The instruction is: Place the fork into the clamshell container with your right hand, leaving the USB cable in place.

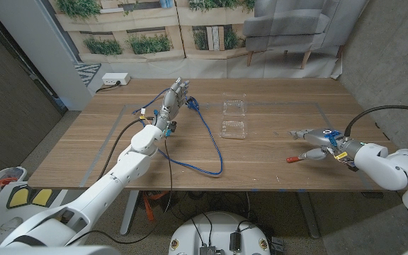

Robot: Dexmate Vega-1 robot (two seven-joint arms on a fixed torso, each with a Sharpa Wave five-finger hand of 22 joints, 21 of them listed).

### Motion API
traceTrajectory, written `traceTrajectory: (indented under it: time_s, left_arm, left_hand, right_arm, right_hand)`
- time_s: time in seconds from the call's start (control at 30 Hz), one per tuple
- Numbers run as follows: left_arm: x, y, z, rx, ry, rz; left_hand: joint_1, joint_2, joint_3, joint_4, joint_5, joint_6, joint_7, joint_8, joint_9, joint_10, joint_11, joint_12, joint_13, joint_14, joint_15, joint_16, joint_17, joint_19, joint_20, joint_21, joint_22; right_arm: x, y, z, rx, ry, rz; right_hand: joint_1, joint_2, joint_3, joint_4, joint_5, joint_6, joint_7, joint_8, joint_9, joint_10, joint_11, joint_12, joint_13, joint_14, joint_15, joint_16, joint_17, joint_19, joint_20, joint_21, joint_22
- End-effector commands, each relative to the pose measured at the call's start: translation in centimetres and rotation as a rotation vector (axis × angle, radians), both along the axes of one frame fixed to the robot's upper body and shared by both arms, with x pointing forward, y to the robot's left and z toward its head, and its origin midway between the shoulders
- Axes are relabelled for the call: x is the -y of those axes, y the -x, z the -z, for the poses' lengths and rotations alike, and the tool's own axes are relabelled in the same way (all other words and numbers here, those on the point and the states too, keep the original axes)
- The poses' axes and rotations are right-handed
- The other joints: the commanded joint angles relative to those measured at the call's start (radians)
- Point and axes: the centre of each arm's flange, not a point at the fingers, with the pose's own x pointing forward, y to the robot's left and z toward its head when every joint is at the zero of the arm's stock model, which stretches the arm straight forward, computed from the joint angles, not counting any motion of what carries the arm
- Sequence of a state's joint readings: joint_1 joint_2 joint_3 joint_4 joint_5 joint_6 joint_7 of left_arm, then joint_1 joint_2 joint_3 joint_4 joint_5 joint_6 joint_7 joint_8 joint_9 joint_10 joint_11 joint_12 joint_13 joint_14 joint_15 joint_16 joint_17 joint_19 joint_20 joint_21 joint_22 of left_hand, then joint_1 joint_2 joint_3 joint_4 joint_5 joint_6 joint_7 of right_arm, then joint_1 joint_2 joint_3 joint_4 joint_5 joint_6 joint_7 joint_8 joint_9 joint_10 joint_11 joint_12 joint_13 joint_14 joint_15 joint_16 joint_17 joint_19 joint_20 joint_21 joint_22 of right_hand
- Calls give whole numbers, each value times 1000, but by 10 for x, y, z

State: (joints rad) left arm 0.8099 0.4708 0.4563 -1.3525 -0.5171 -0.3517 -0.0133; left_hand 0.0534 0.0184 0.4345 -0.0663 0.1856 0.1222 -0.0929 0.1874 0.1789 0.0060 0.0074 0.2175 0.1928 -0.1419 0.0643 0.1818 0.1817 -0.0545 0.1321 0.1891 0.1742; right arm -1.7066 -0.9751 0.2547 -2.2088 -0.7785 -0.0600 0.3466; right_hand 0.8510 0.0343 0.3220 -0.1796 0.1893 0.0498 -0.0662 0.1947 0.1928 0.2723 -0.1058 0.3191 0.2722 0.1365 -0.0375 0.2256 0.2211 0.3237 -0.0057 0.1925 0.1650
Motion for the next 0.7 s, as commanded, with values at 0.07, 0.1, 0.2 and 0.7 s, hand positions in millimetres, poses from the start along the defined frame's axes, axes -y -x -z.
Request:
traceTrajectory:
  time_s: [0.07, 0.1, 0.2, 0.7]
  left_arm:
    - [-1, 4, 0, 2, 1, -5]
    - [-1, 4, 0, 3, 0, -5]
    - [0, 4, 0, 2, 1, -4]
    - [1, 3, -2, 9, 1, -4]
  left_hand:
    - [4, 2, 2, -5, -1, -6, 3, -1, 2, -1, 4, 0, 4, -8, -3, 6, 3, 3, -3, 6, 3]
    - [4, 2, 2, -6, -1, -6, 3, -1, 2, 0, 5, 0, 4, -7, -2, 6, 3, 2, -4, 5, 3]
    - [4, 2, 2, -6, -1, -6, 3, -1, 2, -1, 4, 0, 4, -7, -2, 6, 3, 2, -3, 5, 3]
    - [3, 2, 2, -7, -1, -5, 2, 0, 2, 1, 4, 0, 4, -7, -2, 6, 3, 3, -5, 6, 3]
  right_arm:
    - [4, -3, 7, -1, 8, 10]
    - [5, -3, 7, -2, 7, 12]
    - [6, -4, 9, 1, 8, 19]
    - [9, -10, 16, -23, 24, 19]
  right_hand:
    - [4, 3, 6, 6, -2, -6, -2, 0, 3, -3, -5, 7, 2, 0, -129, -3, 2, 0, -6, -2, 5]
    - [5, 3, 6, 7, -2, -7, -2, 0, 3, -3, -6, 7, 2, 0, -130, -3, 2, 0, -7, -2, 5]
    - [8, 3, 6, 8, -3, -3, -4, 2, 3, 4, -10, 11, 2, 0, -130, -3, 3, 0, -7, -2, 5]
    - [29, 8, 8, 11, -5, 10, -23, 9, 2, -6, -34, 4, -4, -5, -131, -4, 6, -3, -12, -3, 5]
